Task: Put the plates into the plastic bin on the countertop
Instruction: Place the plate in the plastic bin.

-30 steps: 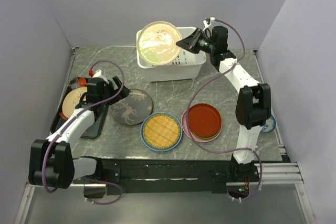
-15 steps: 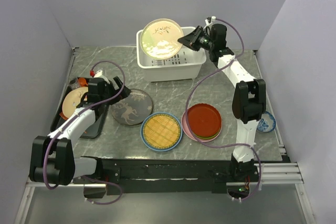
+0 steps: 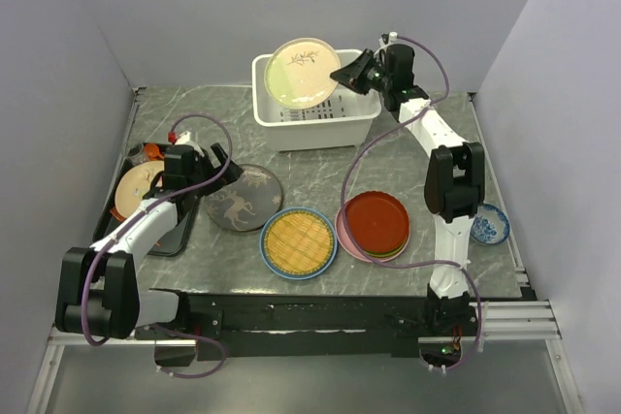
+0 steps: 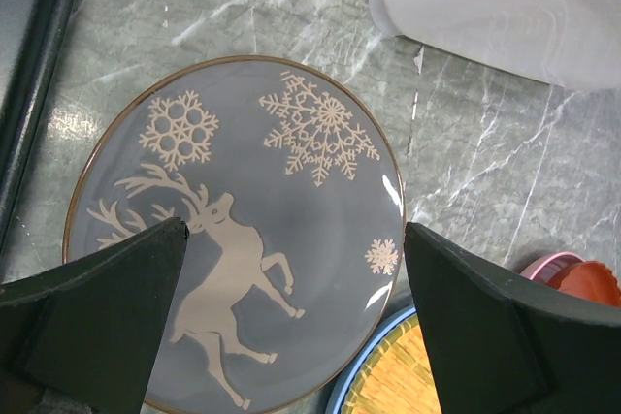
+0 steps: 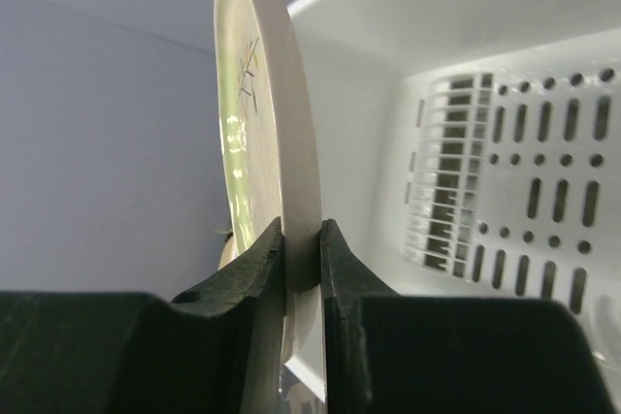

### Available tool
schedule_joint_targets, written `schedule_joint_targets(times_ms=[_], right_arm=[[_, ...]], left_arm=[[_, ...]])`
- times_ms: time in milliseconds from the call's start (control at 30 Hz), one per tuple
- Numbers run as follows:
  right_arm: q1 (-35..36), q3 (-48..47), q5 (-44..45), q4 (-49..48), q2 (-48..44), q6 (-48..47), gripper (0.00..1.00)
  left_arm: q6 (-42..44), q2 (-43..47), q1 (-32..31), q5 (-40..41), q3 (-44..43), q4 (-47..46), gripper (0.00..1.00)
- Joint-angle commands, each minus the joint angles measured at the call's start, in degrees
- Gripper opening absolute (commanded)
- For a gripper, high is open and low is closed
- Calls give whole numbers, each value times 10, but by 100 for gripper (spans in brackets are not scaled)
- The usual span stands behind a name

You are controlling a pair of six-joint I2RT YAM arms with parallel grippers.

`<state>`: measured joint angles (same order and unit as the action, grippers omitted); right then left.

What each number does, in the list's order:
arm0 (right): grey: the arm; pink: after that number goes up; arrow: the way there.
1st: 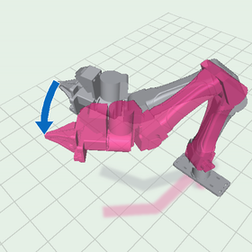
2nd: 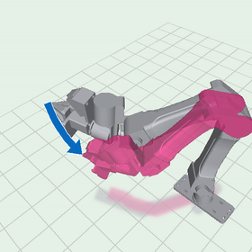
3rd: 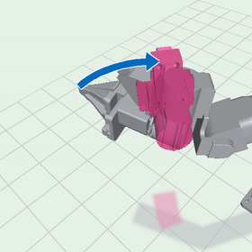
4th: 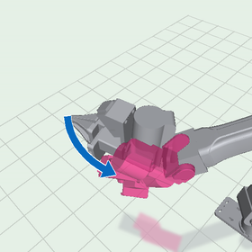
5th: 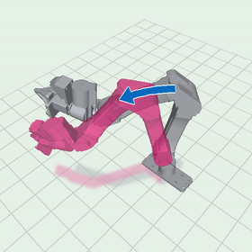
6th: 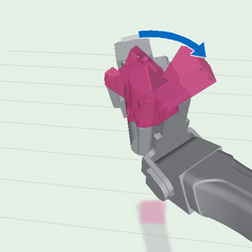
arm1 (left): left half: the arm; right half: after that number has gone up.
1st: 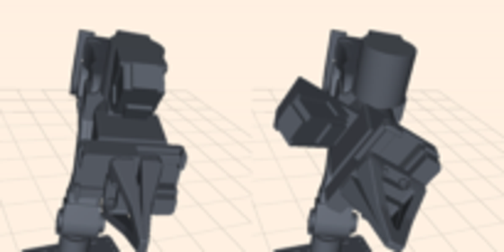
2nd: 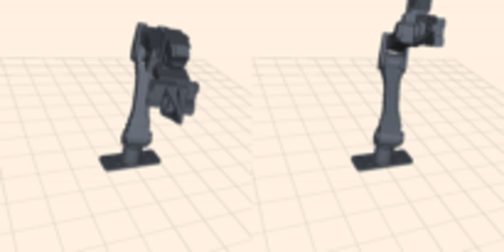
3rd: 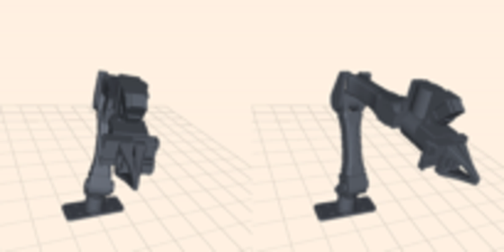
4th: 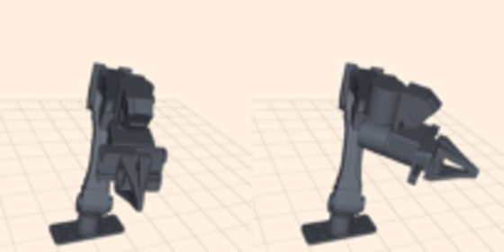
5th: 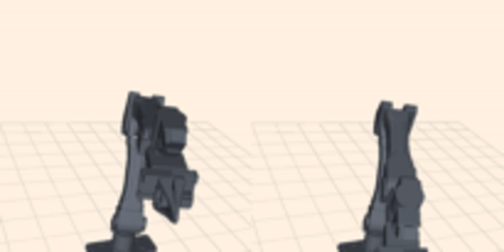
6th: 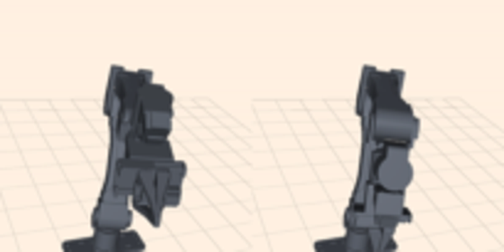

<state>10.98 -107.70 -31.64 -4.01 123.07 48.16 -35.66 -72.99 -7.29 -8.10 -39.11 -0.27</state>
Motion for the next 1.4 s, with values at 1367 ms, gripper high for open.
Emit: schedule_joint_targets(times_ms=[1367], right_arm=[[25, -131, 100, 65, 76, -114, 0]], left_arm=[[1, -15, -2, -17, 18, -35, 99]])
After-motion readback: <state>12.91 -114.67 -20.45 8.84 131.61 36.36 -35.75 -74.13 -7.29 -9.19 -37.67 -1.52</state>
